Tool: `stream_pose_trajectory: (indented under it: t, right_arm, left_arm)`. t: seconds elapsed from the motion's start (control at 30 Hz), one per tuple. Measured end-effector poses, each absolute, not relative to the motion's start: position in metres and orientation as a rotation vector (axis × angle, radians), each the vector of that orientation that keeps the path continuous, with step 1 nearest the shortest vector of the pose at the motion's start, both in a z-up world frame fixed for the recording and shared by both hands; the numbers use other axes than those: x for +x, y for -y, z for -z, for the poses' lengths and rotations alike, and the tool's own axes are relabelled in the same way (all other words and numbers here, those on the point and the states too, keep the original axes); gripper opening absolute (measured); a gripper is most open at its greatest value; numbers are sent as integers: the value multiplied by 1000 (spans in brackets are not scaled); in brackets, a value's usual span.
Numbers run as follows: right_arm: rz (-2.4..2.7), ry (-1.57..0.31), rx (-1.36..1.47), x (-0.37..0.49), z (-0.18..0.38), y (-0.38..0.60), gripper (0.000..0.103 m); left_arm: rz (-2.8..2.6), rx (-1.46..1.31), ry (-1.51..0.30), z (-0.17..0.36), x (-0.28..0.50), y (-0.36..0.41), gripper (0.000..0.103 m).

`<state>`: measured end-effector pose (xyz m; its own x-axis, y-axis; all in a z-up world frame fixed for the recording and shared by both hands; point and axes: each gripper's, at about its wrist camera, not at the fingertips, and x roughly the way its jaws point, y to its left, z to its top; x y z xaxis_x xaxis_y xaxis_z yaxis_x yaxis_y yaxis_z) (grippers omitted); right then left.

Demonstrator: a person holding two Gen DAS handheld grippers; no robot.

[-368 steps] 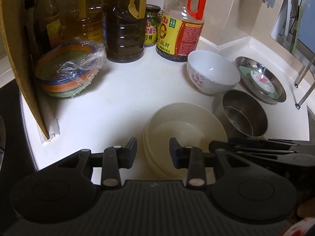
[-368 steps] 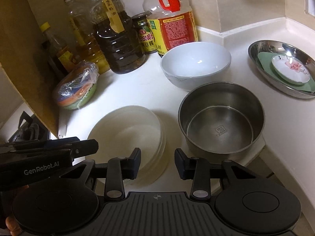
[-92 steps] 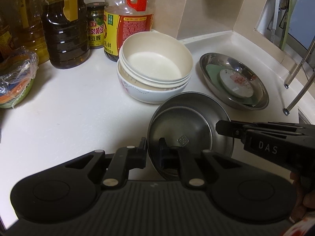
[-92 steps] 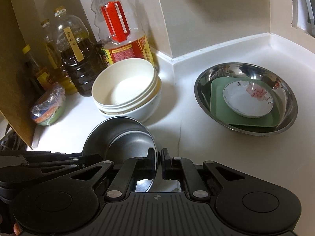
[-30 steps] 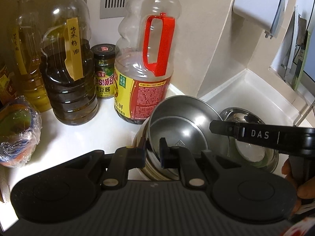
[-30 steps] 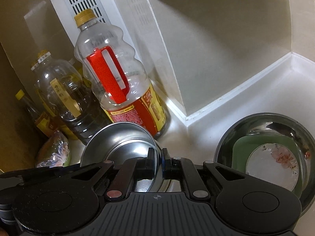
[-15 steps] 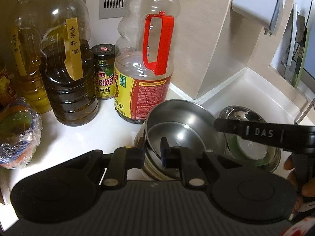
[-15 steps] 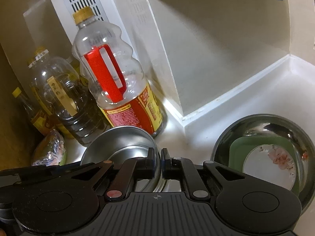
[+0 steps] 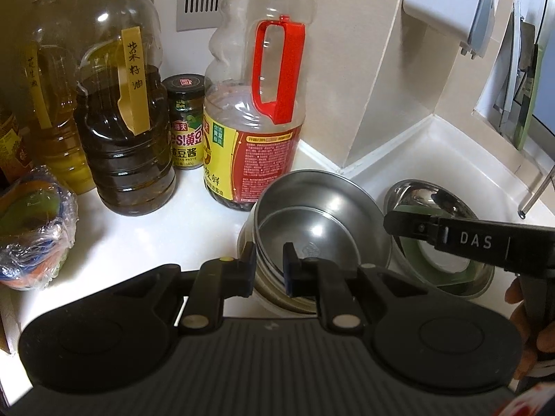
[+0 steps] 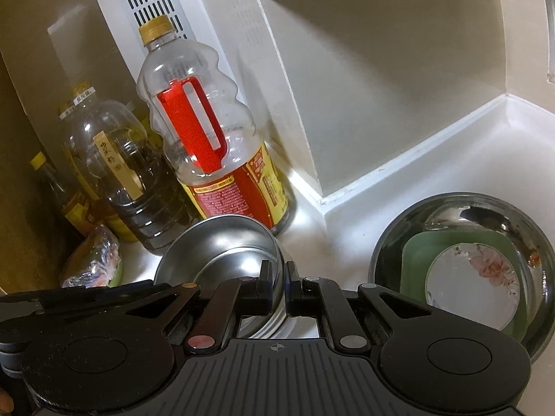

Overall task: Organize plates and bowls
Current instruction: 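Lower the steel pot onto the bowl stack and open the left gripper, then withdraw the left gripper upward away from the pot and bowl stack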

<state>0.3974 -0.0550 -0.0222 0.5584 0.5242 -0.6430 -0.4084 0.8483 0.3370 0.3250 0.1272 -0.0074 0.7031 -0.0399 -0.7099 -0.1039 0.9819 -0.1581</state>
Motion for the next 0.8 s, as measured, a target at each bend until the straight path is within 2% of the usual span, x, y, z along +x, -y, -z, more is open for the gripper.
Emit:
stream_pose_trajectory:
  t: [0.17,0.4,0.43,0.57,0.8]
  right_arm:
    - [-565,-806,148,388,16,59,7]
    - [-580,-823,136,362,11,72,12]
    - [-583,-828,134,358,10,75,16]
    - [-591,-830,145,338,7,86,47]
    - [-613,-841,152,304,3,104,54]
  left_arm:
    - [-27,-188,-768,-2,312,-123,15]
    - [-25,-181,-782,-9,286,-112,27]
    - [-24,-181,-789,-9,282,-111,28]
    - [-28,-172,-810,-9,262,-104,29]
    - [-35,-175,-829,-12,227,-91,30]
